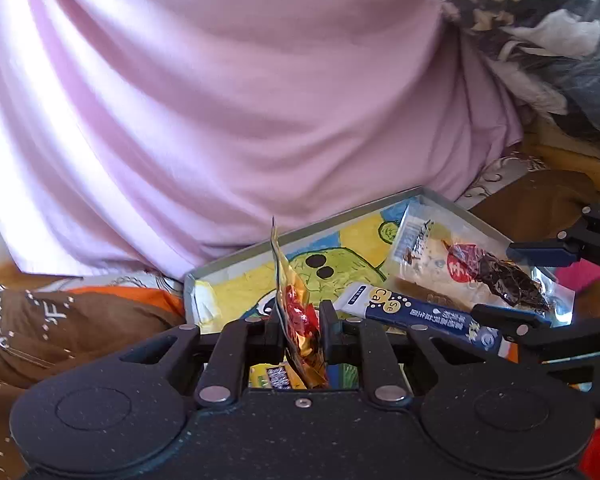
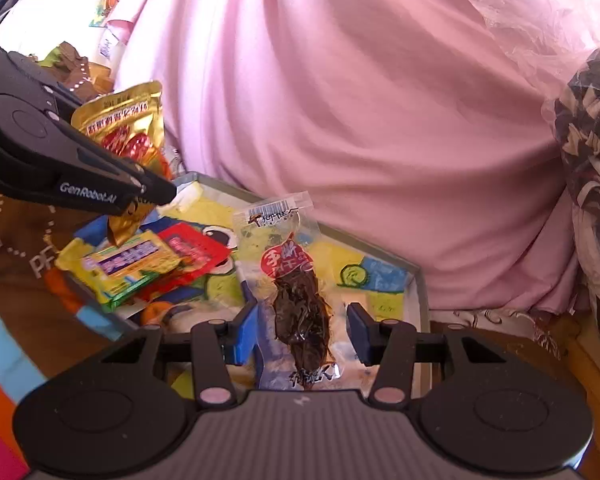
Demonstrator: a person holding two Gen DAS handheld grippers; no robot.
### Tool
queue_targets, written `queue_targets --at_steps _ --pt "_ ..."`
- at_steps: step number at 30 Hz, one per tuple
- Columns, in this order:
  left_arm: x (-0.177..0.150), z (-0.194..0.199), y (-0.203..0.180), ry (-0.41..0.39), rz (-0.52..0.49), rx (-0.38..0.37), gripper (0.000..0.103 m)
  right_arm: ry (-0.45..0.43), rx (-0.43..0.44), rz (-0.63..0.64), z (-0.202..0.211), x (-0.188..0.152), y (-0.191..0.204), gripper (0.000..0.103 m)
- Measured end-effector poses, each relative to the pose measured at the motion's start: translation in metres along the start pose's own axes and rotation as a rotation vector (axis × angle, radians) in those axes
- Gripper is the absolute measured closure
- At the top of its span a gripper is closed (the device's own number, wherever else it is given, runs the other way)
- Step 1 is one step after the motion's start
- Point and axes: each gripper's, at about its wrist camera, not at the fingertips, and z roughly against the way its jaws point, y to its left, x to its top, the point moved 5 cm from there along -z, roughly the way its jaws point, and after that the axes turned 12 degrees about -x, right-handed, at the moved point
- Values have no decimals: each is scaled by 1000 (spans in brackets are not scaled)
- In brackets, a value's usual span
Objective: Organize snacks
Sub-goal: 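Carry the gold pouch over the tray with the left tool while the right tool carries the meat snack, then release the gold pouch into the tray with the left tool while the right tool drops the meat snack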
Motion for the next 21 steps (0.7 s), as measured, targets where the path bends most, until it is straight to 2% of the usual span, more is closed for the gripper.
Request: queue_targets --at_steps 10,21 --pt "15 -35 18 -35 89 44 85 28 -25 -36 -35 -2 -1 51" --pt "15 -51 31 -48 125 60 85 51 -19 -53 -50 -7 0 51"
